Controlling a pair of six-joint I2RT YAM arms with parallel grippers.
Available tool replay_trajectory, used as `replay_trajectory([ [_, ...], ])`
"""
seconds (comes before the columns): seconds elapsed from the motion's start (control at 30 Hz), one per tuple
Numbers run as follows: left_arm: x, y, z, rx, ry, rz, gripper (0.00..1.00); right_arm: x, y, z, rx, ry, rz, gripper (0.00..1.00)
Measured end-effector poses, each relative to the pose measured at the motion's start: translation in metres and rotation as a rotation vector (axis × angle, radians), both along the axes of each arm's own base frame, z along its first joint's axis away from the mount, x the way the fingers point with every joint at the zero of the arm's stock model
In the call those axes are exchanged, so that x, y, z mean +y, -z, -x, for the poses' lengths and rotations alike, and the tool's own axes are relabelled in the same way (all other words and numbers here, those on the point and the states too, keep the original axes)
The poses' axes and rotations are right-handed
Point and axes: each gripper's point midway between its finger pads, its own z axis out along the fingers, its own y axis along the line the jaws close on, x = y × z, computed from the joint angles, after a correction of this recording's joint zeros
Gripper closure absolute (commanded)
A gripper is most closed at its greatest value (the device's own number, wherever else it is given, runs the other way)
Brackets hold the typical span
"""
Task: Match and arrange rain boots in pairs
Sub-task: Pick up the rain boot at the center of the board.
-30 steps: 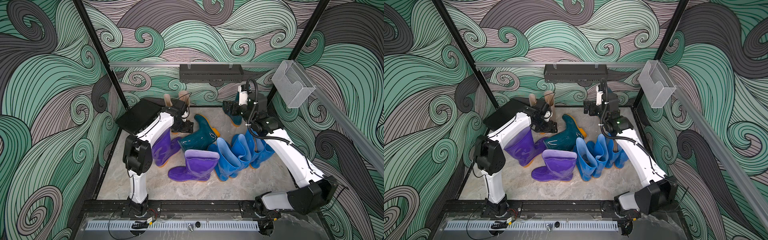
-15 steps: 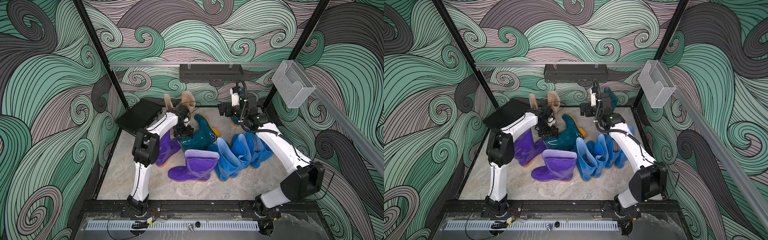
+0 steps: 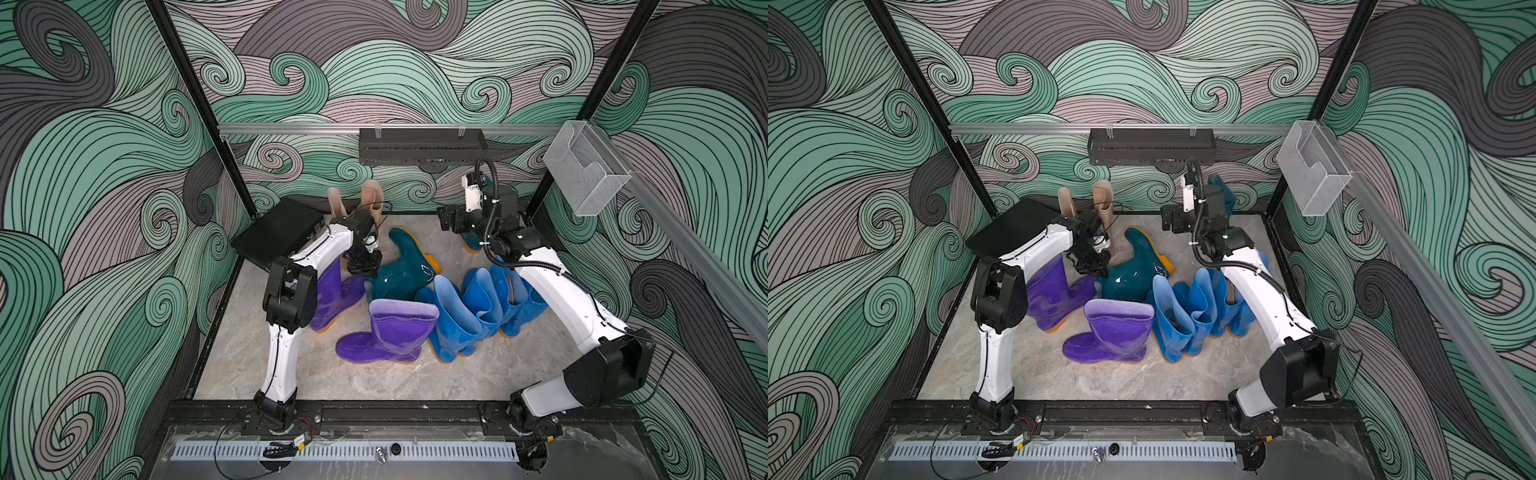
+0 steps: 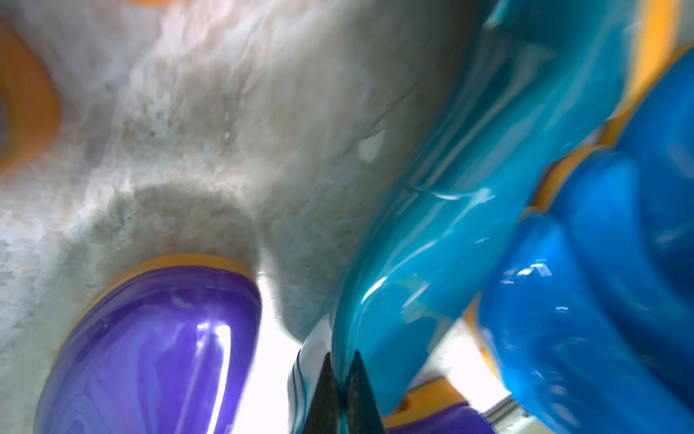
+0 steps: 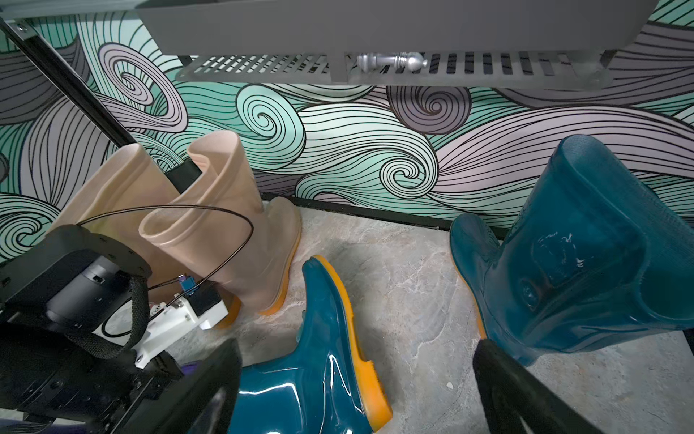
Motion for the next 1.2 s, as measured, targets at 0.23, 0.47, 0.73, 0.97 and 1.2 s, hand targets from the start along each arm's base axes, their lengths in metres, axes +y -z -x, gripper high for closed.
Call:
replay_trajectory([
  [0.23, -0.024, -0.057, -0.025, -0.097, -0.046, 0.117, 1.0, 0.006, -0.016, 0.021, -0.053, -0.083, -0.013, 0.06],
  [0.47, -0.048, -0.099, -0.046, -0.154, -0.135, 0.258, 1.0, 0.033, -0.002, 0.041, -0.029, -0.205, 0.03, 0.05],
  [0.73, -0.065, -0.149, -0.064, -0.21, -0.207, 0.406, 1.0, 0.077, 0.036, 0.079, 0.068, -0.26, 0.133, 0.03],
  [0.97, -0.073, -0.15, -0.073, -0.203, -0.235, 0.449, 1.0, 0.083, 0.074, 0.086, 0.178, -0.163, 0.142, 0.01],
  [1.2, -0.078, -0.152, -0.073, -0.204, -0.237, 0.463, 1.0, 0.086, 0.124, 0.068, 0.331, -0.033, 0.094, 0.01],
])
